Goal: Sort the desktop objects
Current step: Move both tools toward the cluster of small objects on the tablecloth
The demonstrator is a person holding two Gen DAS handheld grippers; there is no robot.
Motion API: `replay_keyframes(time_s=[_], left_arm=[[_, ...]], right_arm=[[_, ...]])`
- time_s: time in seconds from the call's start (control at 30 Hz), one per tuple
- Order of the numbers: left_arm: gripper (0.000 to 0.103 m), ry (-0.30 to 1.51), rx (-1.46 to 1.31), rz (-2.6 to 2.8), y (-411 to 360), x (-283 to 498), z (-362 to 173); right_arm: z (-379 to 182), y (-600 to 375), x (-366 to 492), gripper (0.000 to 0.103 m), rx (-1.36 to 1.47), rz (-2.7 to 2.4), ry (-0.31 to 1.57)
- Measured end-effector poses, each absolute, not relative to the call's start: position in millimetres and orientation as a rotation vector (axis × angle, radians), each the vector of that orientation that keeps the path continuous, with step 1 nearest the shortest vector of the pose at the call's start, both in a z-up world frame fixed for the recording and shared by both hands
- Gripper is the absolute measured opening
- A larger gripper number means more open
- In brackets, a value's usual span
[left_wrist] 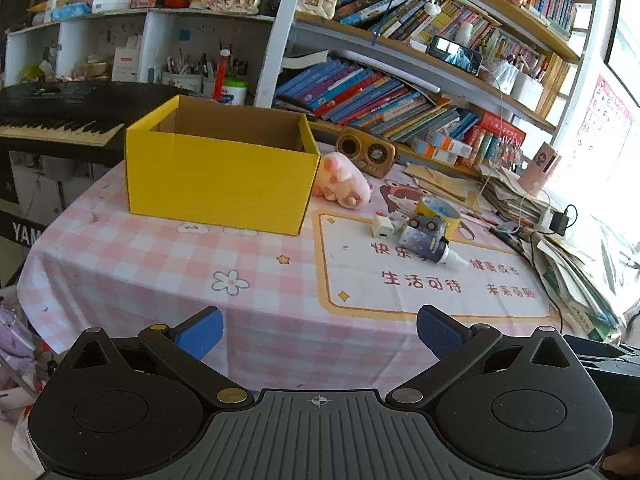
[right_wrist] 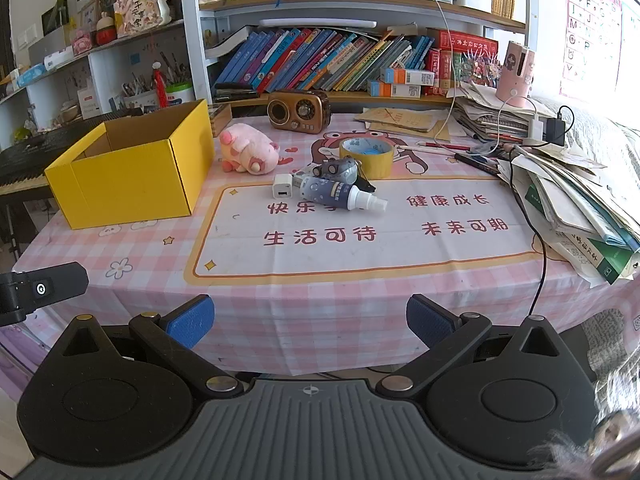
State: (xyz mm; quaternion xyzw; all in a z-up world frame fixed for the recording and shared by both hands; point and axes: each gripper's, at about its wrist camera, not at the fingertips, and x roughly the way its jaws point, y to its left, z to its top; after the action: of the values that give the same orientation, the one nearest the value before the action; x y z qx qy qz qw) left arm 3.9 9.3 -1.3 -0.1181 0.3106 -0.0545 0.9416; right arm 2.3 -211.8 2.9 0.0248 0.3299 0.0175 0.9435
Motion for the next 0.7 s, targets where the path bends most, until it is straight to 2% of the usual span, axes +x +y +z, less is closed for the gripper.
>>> replay_keyframes(time_s=[0.7], left_arm=[[0.103,0.587,-0.187,-0.148,7.1,3.4,5.4]], right_arm=[[-1.3,-205.0,6.7,0.103,0.049,0.035,0.669]])
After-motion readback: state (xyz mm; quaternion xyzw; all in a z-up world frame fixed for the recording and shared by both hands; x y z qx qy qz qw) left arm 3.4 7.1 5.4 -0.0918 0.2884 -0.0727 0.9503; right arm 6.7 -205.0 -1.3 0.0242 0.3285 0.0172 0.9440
